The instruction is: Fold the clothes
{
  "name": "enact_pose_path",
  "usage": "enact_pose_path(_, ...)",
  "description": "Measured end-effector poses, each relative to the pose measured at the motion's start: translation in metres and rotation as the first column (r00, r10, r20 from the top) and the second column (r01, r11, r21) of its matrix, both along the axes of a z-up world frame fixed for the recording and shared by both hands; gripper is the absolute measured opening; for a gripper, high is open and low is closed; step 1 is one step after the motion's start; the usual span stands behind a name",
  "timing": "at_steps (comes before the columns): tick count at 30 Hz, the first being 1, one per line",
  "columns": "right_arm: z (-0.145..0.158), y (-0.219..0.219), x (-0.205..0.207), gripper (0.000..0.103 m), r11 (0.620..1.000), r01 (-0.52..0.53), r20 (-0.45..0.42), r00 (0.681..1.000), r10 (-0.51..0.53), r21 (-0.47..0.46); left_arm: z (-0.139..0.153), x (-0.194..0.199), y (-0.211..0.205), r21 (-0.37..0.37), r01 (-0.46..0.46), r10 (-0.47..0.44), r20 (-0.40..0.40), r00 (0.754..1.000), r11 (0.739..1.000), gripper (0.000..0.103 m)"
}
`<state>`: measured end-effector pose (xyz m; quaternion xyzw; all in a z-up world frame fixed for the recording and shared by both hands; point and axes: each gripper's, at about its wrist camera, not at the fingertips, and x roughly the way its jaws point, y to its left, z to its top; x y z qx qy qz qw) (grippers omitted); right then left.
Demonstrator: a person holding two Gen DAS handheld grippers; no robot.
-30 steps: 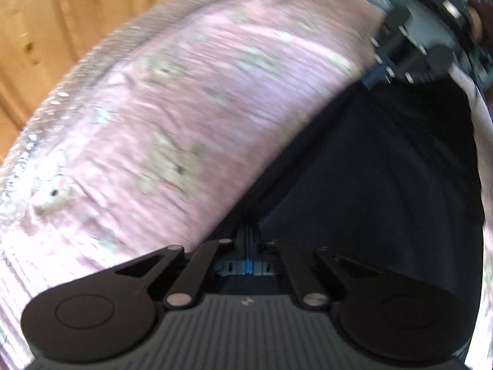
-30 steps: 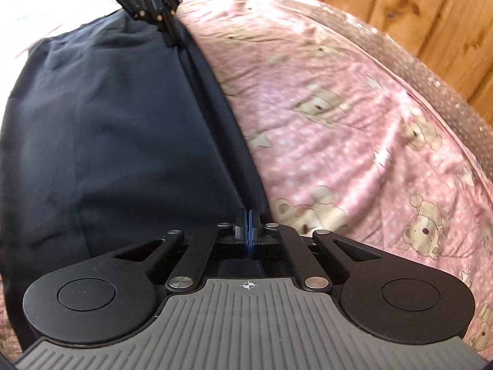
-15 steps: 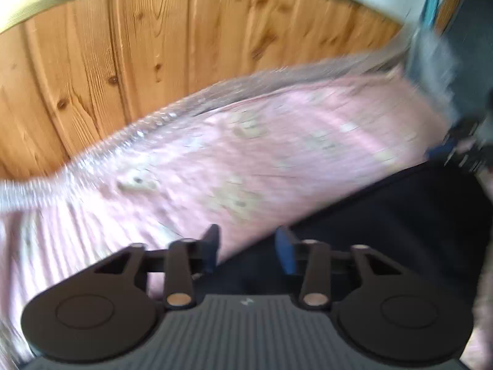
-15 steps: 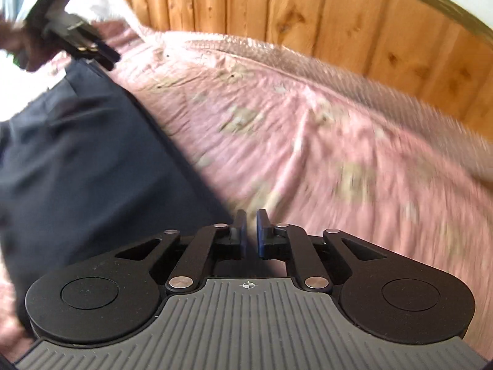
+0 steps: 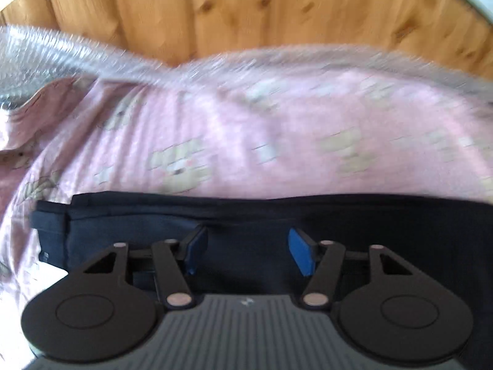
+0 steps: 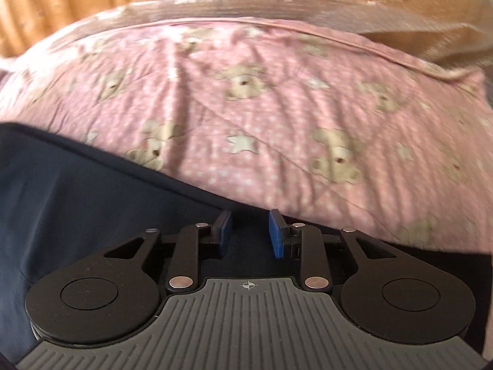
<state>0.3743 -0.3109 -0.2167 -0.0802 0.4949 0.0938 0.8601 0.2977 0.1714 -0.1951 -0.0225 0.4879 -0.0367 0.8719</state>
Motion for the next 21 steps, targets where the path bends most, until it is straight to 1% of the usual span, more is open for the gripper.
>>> enact_pose_path(1,0.006,-0.001,-0.006,0.029,1.0,0.012,0.006,1.0,-0.012,-0.004,0.006,-0.009,-0.006,-0.019,0.009,-0.008,0.01,1.0,1.0,0.065)
enact_pose_path(2,0.012,-0.001,-0.011,0.029,1.0,0.024,0.013,1.0,-0.024,-0.007,0.013,-0.017,-0.012,-0.038,0.017,-0.017,0.02,1.0,0.999,0.067)
enact_pose_path(5,0.03,-0.003,-0.029,0.032,0.998,0.057,0.031,0.998,-0.056,-0.019,0.017,-0.057,-0.034,-0.12,0.098,-0.098,0.012,0.995,0.988,0.07)
enact_pose_path(6,0.035,-0.005,-0.037,0.035,0.998,0.065,0.034,0.997,-0.064,-0.025,0.016,-0.073,-0.039,-0.153,0.122,-0.123,0.009,0.992,0.981,0.07)
enact_pose_path(7,0.039,-0.007,-0.045,0.042,0.997,0.075,0.036,0.997,-0.074,-0.033,0.014,-0.087,-0.044,-0.175,0.13,-0.132,0.001,0.991,0.976,0.071)
enact_pose_path(8,0.041,-0.009,-0.053,0.047,0.996,0.085,0.035,0.996,-0.083,-0.042,0.012,-0.1,-0.05,-0.196,0.134,-0.139,-0.008,0.99,0.971,0.071)
enact_pose_path(9,0.042,-0.011,-0.061,0.048,0.994,0.093,0.028,0.995,-0.092,-0.051,0.006,-0.109,-0.053,-0.219,0.131,-0.139,-0.02,0.99,0.967,0.071)
enact_pose_path(12,0.027,-0.015,-0.077,0.048,0.99,0.114,-0.022,0.993,-0.116,-0.084,-0.012,-0.129,-0.058,-0.259,0.039,-0.059,-0.068,0.996,0.965,0.071)
enact_pose_path(14,0.006,-0.02,-0.076,0.047,0.988,0.122,-0.059,0.99,-0.128,-0.093,-0.016,-0.141,-0.06,-0.295,-0.038,0.011,-0.091,0.996,0.955,0.07)
enact_pose_path(15,-0.002,-0.023,-0.075,0.051,0.988,0.131,-0.038,0.99,-0.135,-0.087,-0.015,-0.147,-0.062,-0.31,-0.071,0.044,-0.095,0.995,0.948,0.07)
enact_pose_path(16,-0.007,-0.026,-0.072,0.064,0.987,0.142,-0.023,0.989,-0.144,-0.079,-0.011,-0.153,-0.066,-0.324,-0.094,0.067,-0.093,0.993,0.941,0.07)
enact_pose_path(18,-0.009,-0.034,-0.057,0.065,0.984,0.172,-0.015,0.985,-0.173,-0.044,-0.004,-0.159,-0.086,-0.334,-0.112,0.086,-0.09,0.992,0.936,0.071)
enact_pose_path(19,-0.01,-0.039,-0.048,0.069,0.983,0.183,-0.018,0.983,-0.183,-0.01,-0.001,-0.161,-0.097,-0.338,-0.12,0.095,-0.089,0.992,0.933,0.071)
enact_pose_path(20,-0.011,-0.042,-0.04,0.072,0.984,0.177,-0.016,0.984,-0.177,0.006,0.003,-0.164,-0.108,-0.343,-0.128,0.103,-0.088,0.991,0.931,0.071)
enact_pose_path(21,-0.011,-0.046,-0.035,0.072,0.985,0.171,-0.017,0.985,-0.17,0.024,0.007,-0.167,-0.119,-0.347,-0.136,0.112,-0.087,0.99,0.928,0.071)
